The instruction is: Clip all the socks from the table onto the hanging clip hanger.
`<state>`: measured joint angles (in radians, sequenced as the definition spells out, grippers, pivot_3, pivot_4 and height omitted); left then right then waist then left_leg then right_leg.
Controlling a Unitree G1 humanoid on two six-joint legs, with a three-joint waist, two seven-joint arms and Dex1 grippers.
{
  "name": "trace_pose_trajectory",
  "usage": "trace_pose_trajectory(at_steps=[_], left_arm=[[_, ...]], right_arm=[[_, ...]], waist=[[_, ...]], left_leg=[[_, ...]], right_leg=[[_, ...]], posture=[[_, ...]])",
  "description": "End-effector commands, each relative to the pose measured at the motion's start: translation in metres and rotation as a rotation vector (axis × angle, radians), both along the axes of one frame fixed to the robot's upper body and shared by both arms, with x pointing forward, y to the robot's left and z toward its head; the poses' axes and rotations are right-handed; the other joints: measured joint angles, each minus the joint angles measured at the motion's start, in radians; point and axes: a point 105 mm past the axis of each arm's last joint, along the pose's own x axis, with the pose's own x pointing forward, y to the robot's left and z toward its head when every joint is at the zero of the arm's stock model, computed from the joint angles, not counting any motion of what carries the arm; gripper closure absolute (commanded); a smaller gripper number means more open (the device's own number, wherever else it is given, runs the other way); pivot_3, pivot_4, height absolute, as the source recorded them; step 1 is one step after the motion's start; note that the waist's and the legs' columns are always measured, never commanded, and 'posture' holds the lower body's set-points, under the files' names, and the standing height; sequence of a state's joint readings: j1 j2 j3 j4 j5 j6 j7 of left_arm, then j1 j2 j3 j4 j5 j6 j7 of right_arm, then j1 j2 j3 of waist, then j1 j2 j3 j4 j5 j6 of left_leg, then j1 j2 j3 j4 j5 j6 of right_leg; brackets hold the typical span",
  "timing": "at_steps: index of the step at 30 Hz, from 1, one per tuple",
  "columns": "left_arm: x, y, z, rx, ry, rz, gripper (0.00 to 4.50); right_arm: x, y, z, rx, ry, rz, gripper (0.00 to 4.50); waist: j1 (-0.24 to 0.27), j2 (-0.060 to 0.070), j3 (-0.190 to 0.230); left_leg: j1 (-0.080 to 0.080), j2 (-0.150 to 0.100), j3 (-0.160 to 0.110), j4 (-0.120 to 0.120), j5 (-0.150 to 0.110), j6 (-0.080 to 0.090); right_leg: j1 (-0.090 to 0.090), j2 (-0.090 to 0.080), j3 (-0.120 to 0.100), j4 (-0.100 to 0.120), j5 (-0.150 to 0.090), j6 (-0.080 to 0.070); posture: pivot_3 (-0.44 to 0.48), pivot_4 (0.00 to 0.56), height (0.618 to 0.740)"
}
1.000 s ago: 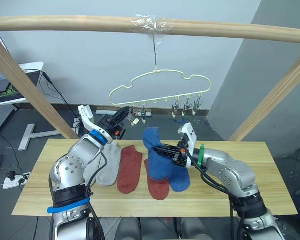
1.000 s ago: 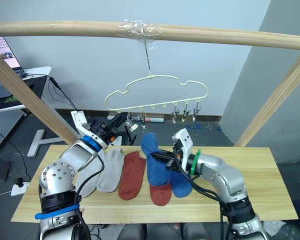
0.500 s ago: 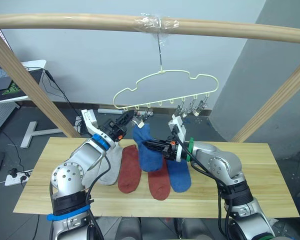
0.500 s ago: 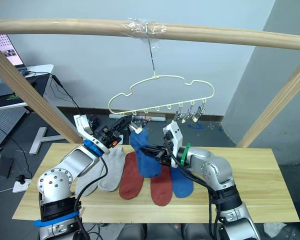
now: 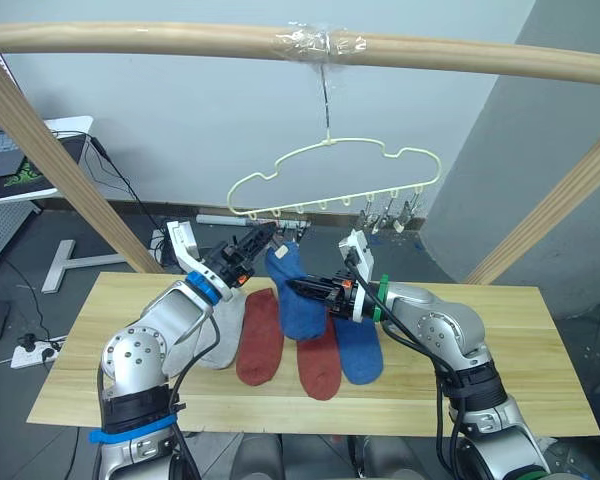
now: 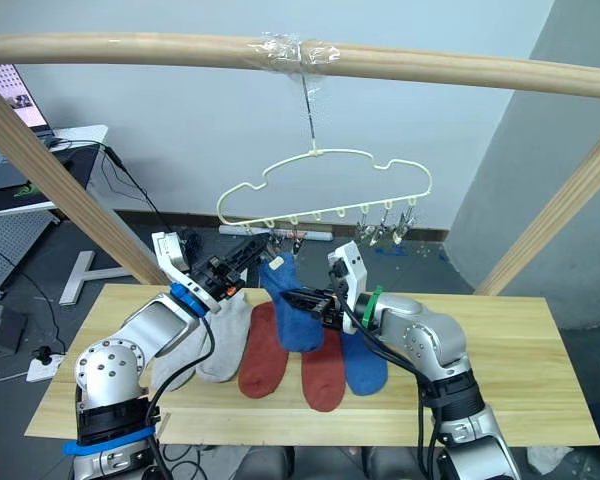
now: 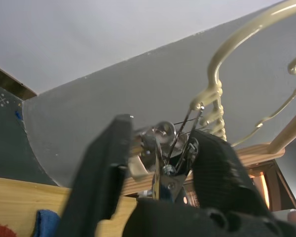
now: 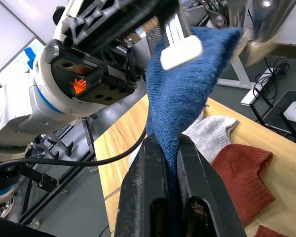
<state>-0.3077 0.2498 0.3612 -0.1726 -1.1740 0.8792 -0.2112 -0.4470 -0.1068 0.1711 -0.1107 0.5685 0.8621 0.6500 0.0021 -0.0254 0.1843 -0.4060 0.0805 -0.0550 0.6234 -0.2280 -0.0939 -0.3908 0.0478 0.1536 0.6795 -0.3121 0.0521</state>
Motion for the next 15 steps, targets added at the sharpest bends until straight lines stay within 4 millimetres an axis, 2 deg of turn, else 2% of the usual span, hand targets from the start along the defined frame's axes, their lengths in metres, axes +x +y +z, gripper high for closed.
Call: trace_pose_trajectory(at_steps=[1,2,4,5,10,13,15], left_arm=[[0.000,0.005,0.007,0.026,-0.046,0.024,0.95],[0.000,0.007,0.006,0.033,-0.043,0.033,0.66],[0.001,0.014,0.001,0.060,-0.033,0.061,0.02],[0.002,0.016,0.000,0.067,-0.031,0.069,0.00],[0.001,0.025,-0.006,0.119,-0.034,0.082,0.00],[0.001,0.033,-0.010,0.239,-0.067,0.119,0.00],[0.000,0.036,-0.011,0.285,-0.087,0.134,0.00]], right_arm=[[-0.003,0.006,0.011,0.011,-0.058,0.017,4.50],[-0.003,0.007,0.011,0.006,-0.066,0.017,4.50],[-0.007,0.011,0.010,0.001,-0.066,0.039,3.91],[-0.008,0.012,0.010,0.003,-0.061,0.051,3.68],[-0.017,0.018,0.005,-0.008,-0.036,0.089,1.93],[-0.017,0.010,-0.014,-0.108,-0.055,0.082,0.75],[-0.017,0.003,-0.025,-0.165,-0.077,0.084,0.23]], waist=[[0.000,0.000,0.001],[0.000,0.000,0.001],[0.000,0.000,0.001],[0.000,0.000,0.001],[0.001,0.001,0.002],[0.004,0.001,0.001],[0.009,0.000,0.001]], left_leg=[[0.000,0.000,0.000,0.000,0.000,0.000],[0.000,0.000,0.000,0.000,0.000,0.000],[0.000,0.000,0.000,0.000,0.000,0.000],[0.000,0.000,0.000,0.000,0.000,0.000],[-0.004,0.000,-0.001,0.000,0.000,-0.001],[-0.009,0.000,-0.001,0.001,0.000,-0.001],[-0.012,0.000,-0.001,0.001,0.001,-0.002]], right_leg=[[0.000,0.000,0.000,0.000,0.000,0.000],[0.000,0.000,0.000,0.000,0.000,0.000],[0.000,0.000,0.000,0.000,0.000,0.000],[-0.001,0.000,0.000,0.000,0.000,0.000],[-0.004,0.000,-0.001,0.000,0.000,0.000],[-0.009,0.000,-0.002,0.000,0.000,-0.001],[-0.013,-0.001,-0.001,0.001,0.001,-0.003]], posture=[[0.158,0.175,0.740],[0.158,0.175,0.740],[0.158,0.175,0.740],[0.158,0.175,0.740],[0.158,0.175,0.740],[0.158,0.175,0.740],[0.158,0.175,0.740]])
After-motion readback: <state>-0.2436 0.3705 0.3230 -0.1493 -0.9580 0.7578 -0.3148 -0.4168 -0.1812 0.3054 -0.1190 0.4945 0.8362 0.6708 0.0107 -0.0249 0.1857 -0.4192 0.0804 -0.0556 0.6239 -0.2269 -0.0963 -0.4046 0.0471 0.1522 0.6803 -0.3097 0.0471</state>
